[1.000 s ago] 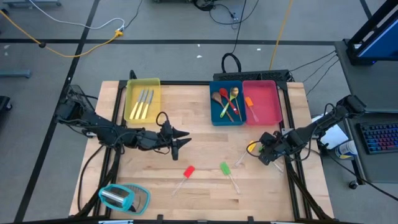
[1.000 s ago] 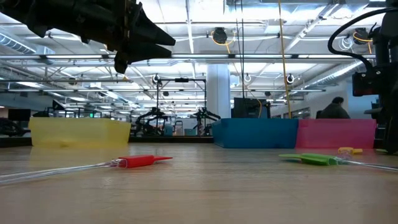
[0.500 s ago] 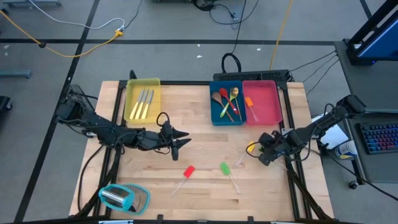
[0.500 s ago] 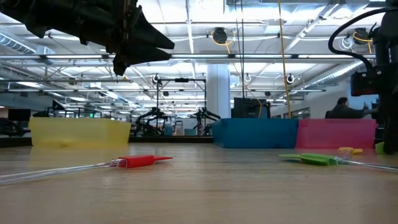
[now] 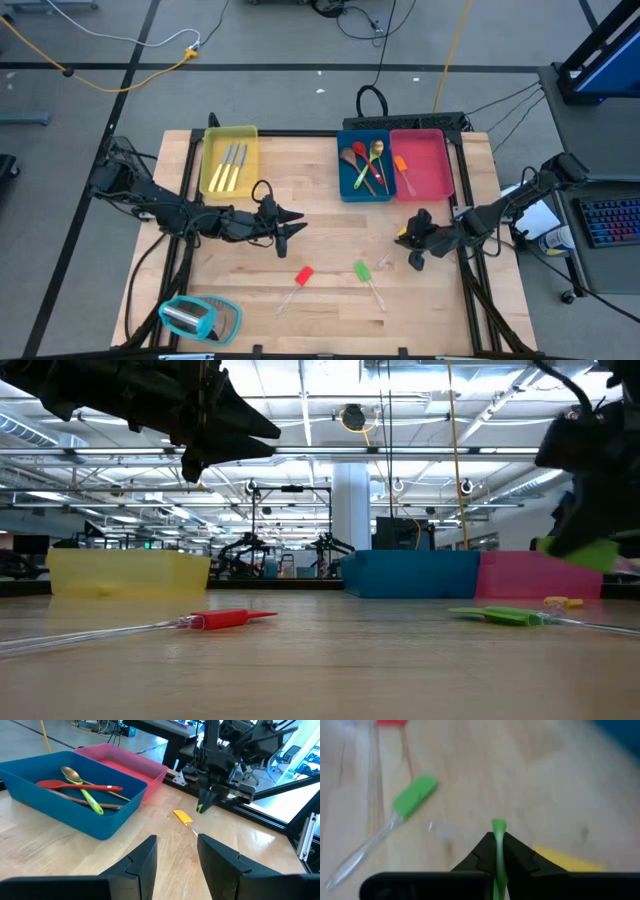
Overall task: Pick & Place Kitchen Items
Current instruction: Put the green spatula into the pink bin
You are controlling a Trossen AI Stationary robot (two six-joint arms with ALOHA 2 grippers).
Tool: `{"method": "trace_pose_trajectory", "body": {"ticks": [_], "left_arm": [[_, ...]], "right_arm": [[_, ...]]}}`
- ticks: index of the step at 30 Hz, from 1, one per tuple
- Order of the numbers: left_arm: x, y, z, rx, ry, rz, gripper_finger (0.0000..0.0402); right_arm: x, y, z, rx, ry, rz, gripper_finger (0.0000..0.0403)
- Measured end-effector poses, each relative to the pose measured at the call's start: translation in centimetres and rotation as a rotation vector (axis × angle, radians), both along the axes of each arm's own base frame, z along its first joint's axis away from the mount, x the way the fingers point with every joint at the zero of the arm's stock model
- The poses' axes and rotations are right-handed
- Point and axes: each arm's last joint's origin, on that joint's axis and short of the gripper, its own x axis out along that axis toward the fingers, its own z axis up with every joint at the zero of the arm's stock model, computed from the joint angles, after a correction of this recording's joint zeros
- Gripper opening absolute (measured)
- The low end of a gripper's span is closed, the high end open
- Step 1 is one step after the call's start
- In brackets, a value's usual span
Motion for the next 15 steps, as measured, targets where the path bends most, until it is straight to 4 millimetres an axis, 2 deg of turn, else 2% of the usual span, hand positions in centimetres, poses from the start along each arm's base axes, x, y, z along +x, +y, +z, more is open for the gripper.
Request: {"method": "trace_pose_trajectory", "body": {"ticks": [6, 15], "left_arm": [[0.0, 0.0, 0.0, 0.0, 0.0, 0.0, 0.0145], [0.0, 0.0, 0.0, -0.002, -0.001, 0.001, 0.0145]], "right_arm": [[0.9, -0.9, 1.3, -0.128, -0.163, -0.117, 0.0012], [1.3, -3.1, 5.0, -0.272, -0.433, -0.166, 0.0013]]}}
